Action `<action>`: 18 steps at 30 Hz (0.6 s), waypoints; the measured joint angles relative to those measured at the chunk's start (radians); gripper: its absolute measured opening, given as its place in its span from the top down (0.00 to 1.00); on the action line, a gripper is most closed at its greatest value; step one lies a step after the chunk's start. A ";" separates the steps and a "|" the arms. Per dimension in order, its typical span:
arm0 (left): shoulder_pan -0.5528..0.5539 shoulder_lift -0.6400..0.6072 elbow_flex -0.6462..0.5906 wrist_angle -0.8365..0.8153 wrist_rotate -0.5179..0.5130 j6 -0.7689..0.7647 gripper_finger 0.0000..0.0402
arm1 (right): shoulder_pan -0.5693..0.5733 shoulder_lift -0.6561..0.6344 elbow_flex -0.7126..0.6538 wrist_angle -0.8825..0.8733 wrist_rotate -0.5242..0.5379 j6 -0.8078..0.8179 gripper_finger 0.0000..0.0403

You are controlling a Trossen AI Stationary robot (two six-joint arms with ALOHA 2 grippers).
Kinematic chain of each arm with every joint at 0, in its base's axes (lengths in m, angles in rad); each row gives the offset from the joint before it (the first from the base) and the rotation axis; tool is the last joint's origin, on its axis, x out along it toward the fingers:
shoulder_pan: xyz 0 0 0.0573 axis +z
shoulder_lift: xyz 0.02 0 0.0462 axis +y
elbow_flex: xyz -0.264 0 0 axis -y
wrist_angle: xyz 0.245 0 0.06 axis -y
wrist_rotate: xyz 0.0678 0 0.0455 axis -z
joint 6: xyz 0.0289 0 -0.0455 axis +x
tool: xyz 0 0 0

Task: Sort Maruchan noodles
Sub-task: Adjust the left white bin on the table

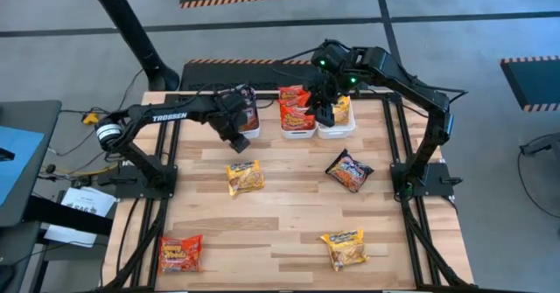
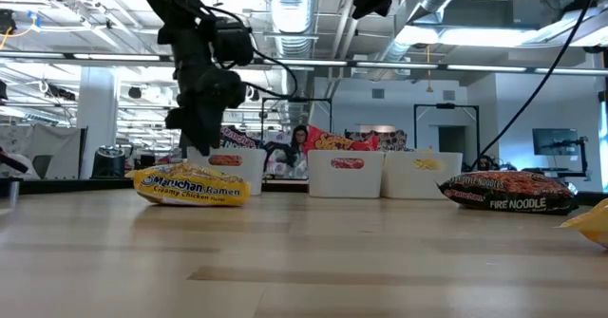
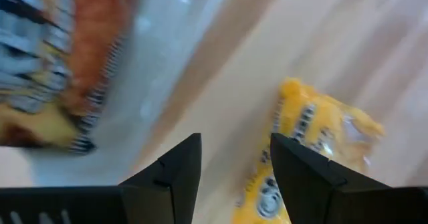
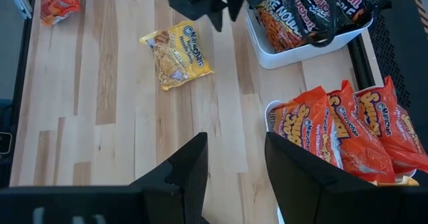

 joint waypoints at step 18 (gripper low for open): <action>0.092 -0.001 0.000 -0.083 -0.132 0.051 0.59 | 0.000 0.000 0.000 0.000 0.000 0.000 0.57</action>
